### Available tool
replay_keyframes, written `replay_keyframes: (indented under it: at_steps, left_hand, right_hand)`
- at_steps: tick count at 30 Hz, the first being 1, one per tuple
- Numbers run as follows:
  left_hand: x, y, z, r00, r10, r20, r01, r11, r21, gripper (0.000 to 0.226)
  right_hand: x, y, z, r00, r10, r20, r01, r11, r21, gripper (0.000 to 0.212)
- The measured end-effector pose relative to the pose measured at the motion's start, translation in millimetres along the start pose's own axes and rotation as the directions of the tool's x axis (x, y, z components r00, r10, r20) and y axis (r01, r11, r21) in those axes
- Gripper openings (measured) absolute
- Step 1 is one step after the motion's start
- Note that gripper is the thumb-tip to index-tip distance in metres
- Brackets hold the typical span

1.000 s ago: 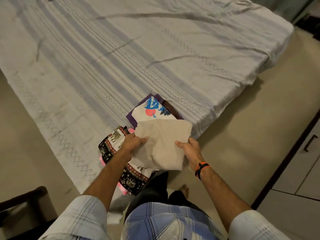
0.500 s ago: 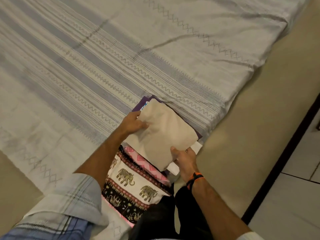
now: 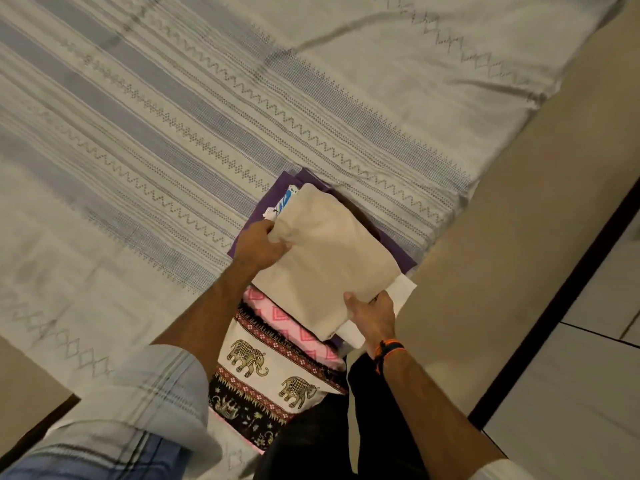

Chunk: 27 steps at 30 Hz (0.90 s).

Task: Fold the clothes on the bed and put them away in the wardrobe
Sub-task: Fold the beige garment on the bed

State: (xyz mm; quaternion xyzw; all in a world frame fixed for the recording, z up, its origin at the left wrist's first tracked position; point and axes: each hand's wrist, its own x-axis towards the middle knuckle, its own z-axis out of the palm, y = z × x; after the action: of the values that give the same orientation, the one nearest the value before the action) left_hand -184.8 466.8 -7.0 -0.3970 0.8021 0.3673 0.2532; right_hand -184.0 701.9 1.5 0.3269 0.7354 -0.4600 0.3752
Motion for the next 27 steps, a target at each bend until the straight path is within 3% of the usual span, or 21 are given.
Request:
replay_keyframes:
  at_steps: [6,10,16,21,27]
  left_hand:
    - [-5,1,-3,0.999,-0.019,-0.041,0.016,0.997,-0.073,0.052]
    - [-14,8,-10,1.0,-0.019,-0.003,0.019,0.998,-0.059,0.052]
    - [-29,20,-20,0.998,-0.052,0.029,0.052,0.999,-0.011,0.072]
    - [-68,38,-26,1.0,-0.01,-0.006,0.01,0.999,0.034,0.077]
    - [-116,70,-14,0.995,0.087,0.046,-0.085,0.995,-0.042,0.071]
  right_hand:
    - [5,5,-3,0.999,0.012,0.039,-0.011,1.0,-0.013,0.076]
    - [2,-6,-12,0.996,0.018,0.092,-0.015,0.999,-0.034,0.041]
    - [-5,-25,-29,0.982,0.027,0.187,-0.006,0.994,-0.114,0.032]
    - [-28,-37,-56,0.979,-0.049,0.2,0.088,0.978,-0.19,0.066]
    - [-53,-53,-92,0.953,-0.203,0.225,0.253,0.942,-0.222,0.069]
